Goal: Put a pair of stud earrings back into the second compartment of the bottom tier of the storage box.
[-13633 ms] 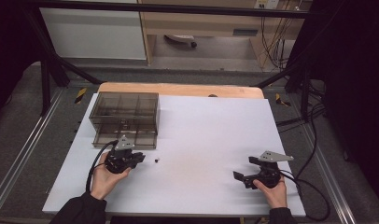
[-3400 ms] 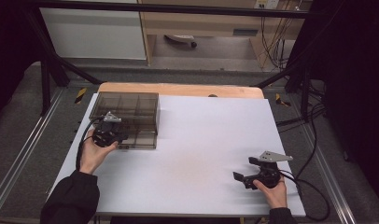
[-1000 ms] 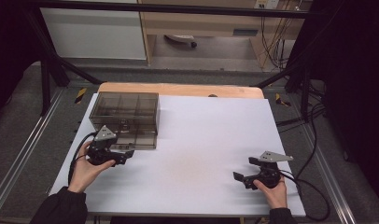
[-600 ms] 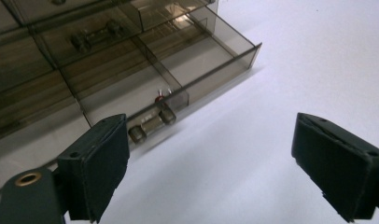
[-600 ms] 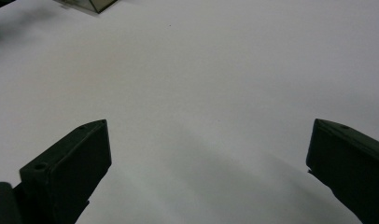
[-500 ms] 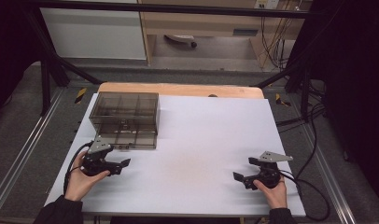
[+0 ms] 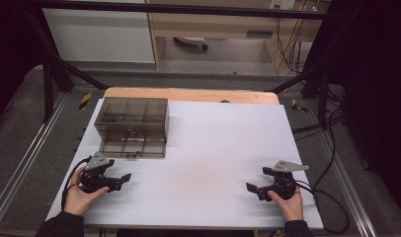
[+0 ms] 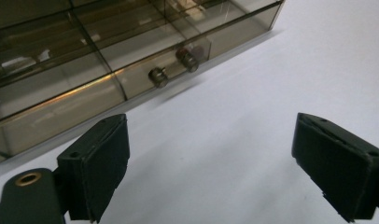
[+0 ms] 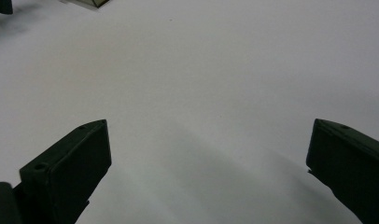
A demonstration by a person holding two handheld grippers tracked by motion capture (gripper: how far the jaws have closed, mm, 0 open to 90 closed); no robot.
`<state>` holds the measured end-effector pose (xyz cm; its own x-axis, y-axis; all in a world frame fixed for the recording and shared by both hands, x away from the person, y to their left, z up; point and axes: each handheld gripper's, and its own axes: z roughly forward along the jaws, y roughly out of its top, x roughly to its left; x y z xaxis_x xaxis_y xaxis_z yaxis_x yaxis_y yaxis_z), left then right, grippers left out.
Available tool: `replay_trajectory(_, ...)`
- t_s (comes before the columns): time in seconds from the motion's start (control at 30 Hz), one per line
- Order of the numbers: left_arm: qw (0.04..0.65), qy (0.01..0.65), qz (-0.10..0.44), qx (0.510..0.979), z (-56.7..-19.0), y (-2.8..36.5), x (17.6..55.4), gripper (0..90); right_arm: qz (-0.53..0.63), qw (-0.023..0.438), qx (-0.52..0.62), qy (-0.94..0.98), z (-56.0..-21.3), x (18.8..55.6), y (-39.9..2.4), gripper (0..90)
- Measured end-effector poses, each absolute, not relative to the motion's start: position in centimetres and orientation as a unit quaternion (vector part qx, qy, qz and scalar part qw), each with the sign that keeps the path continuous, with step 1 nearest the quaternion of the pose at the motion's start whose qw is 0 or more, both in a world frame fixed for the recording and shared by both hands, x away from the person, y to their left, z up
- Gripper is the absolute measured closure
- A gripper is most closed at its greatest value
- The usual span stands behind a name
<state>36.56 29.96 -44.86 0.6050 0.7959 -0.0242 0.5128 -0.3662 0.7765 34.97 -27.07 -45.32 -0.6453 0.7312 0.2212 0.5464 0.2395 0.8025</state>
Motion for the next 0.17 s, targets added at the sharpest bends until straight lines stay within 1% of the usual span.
replay_trajectory(0.17,0.385,0.405,0.179,0.810,-45.13,29.84,36.59,10.8,0.462,0.101,0.408,0.781,-45.33,34.97,-27.07,0.7)
